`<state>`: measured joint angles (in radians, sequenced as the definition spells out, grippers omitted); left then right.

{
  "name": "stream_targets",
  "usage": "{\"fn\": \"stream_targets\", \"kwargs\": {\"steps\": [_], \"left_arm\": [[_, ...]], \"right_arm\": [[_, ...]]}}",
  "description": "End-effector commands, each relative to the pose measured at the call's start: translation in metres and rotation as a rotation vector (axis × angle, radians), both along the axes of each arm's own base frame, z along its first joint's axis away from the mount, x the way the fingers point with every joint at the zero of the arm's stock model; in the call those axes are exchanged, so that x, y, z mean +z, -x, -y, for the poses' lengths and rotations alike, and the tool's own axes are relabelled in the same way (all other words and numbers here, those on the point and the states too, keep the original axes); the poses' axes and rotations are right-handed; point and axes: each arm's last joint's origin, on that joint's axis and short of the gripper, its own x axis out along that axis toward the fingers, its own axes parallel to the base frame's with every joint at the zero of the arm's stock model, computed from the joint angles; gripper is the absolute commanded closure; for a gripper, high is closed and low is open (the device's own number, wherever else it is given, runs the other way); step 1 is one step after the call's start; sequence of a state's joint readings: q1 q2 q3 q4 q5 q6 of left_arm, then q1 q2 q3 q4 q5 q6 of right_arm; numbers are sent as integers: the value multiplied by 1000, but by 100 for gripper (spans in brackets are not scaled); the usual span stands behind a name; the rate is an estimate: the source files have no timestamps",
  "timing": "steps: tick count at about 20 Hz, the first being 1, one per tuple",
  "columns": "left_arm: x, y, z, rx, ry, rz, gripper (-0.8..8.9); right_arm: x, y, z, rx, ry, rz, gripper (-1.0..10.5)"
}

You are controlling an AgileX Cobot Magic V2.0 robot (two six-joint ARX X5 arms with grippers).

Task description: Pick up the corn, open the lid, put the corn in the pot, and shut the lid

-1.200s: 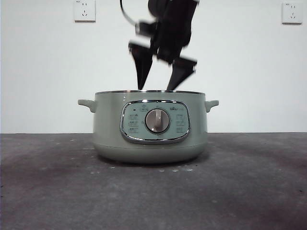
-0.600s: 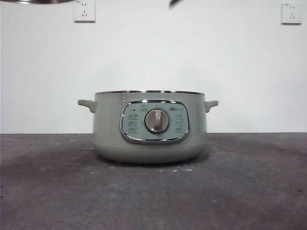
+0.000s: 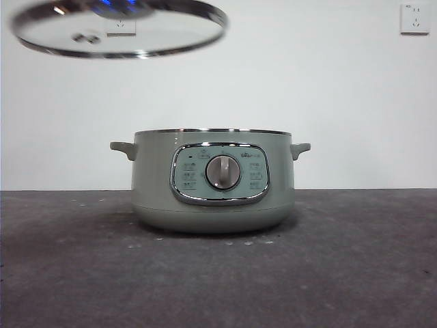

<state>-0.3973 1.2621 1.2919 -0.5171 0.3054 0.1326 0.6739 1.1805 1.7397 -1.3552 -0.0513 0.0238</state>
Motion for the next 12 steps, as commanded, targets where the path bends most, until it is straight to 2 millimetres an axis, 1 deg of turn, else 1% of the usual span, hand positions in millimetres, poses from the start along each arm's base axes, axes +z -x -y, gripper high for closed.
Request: {"fn": "stream_targets", "kwargs": {"steps": [1,3,7,10,12], "left_arm": [[13,-18,15,-30,32,62,821],[9,-39,31,-43,20,39,821],[4,-75,58,-50,1,23,821],[-1,-94,74,-36,-17,23,821],[-7,-104,82,-32,-28,15,821]], "right_arm": [[-34,23,19,-56,46,-79,541],[-61,43,36,-88,48,-113,541],[-100,71,58,-142,23,-154,541],[-115,87,71,-174,-21,-150,541],[-120,95,77,-186,-50,-138,541]]}}
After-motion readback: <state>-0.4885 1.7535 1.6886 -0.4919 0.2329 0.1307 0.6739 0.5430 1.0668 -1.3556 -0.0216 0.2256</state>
